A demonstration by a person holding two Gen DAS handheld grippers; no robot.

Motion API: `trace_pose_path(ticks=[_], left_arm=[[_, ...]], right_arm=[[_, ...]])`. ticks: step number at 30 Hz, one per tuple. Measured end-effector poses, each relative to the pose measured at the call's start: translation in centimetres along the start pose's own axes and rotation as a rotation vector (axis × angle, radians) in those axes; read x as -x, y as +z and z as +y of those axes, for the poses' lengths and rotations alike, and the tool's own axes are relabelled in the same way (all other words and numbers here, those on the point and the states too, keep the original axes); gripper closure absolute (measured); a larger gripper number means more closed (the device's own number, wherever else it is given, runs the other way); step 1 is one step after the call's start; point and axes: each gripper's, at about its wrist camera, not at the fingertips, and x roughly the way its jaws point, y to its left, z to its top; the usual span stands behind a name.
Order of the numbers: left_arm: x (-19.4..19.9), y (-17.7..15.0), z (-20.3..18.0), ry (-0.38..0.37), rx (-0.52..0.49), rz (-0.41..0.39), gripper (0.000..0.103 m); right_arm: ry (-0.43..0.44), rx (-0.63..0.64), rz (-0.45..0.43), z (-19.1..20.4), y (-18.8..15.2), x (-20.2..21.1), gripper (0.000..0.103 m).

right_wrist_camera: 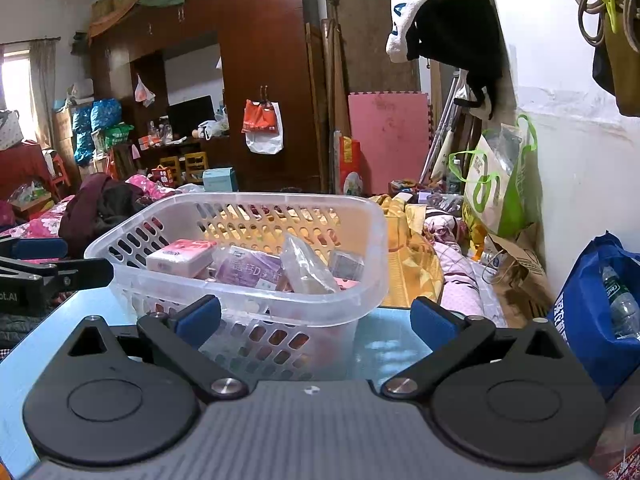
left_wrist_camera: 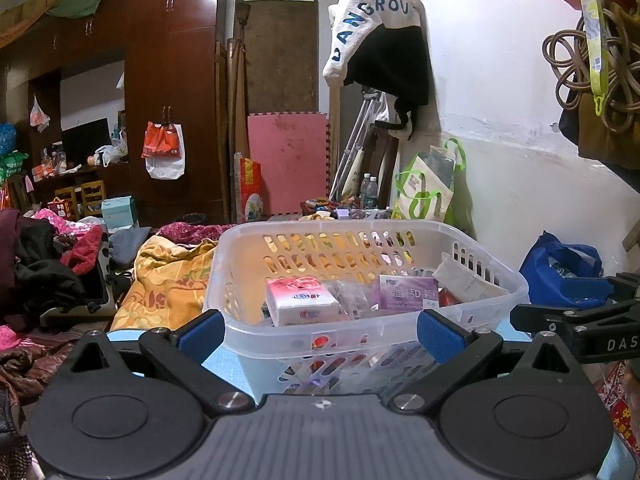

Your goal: Organize objects

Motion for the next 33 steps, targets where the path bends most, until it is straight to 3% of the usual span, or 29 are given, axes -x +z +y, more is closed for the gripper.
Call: trace_pose_path(ticks=[25, 33], left_arm=[[-1.1, 0.9, -0.5, -0.011, 0.004, 0.018, 0.000], [-0.8, 1.0, -1.3, 0.012, -0.013, -0.017, 0.000]], right_arm=[[-0.006, 0.029, -0.002, 0.5, 0.0, 0.0, 0.000], [-0.004, 0.011, -0.003, 0.2, 0.1, 0.0, 0.000]])
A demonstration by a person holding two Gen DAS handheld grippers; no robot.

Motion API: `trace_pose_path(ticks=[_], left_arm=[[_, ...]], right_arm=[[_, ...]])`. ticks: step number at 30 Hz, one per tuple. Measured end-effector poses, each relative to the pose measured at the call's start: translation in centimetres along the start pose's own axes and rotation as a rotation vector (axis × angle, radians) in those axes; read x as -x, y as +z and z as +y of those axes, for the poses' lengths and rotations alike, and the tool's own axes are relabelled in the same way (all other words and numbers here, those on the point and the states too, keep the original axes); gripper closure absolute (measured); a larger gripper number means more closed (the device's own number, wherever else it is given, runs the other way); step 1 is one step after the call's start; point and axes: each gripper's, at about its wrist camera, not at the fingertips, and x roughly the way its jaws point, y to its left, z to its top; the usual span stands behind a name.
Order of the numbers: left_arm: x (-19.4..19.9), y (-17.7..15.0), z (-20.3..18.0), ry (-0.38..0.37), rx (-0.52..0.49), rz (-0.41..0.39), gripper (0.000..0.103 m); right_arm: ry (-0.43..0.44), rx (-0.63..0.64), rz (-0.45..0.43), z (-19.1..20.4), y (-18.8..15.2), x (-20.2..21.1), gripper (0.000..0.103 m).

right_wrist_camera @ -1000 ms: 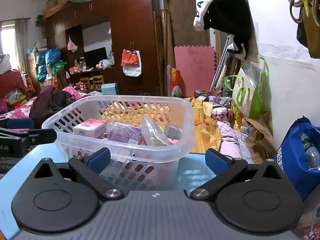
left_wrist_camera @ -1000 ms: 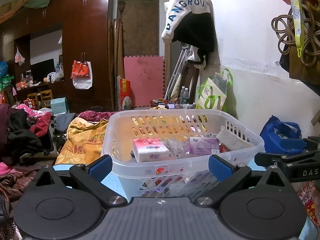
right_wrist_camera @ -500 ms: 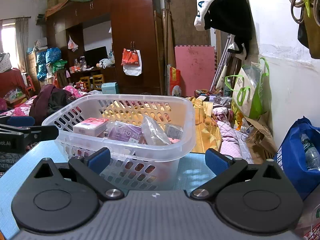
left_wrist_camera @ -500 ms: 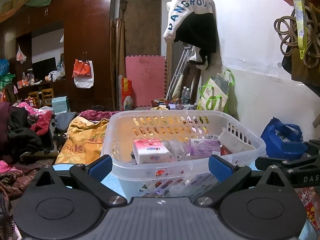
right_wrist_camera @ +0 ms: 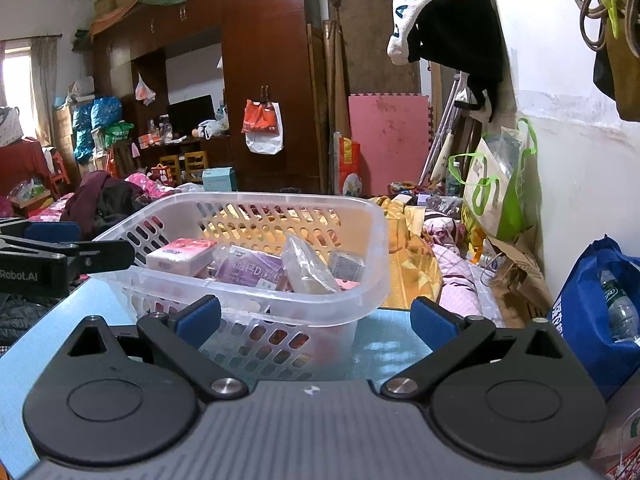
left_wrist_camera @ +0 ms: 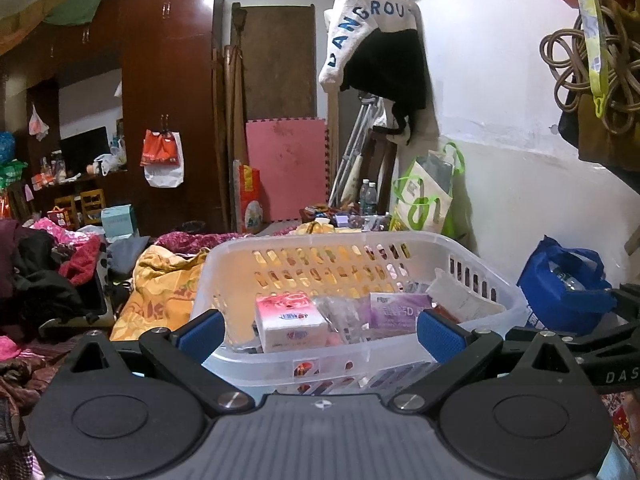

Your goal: Organize objects

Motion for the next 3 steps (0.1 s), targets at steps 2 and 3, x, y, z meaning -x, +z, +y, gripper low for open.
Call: trace_pose_path(ticks=[2, 3], left_arm=[[-0.07, -0.04, 0.08, 0.002, 0.002, -0.001, 0.000], [-0.15, -0.06, 0.05, 0.001, 0.003, 0.001, 0.000]], right_arm=[[0.000, 0.002, 0.000, 0.04, 0.02, -0.01, 0.000], [0.000, 0.004, -0.001, 0.06, 0.02, -0.02, 0.000]])
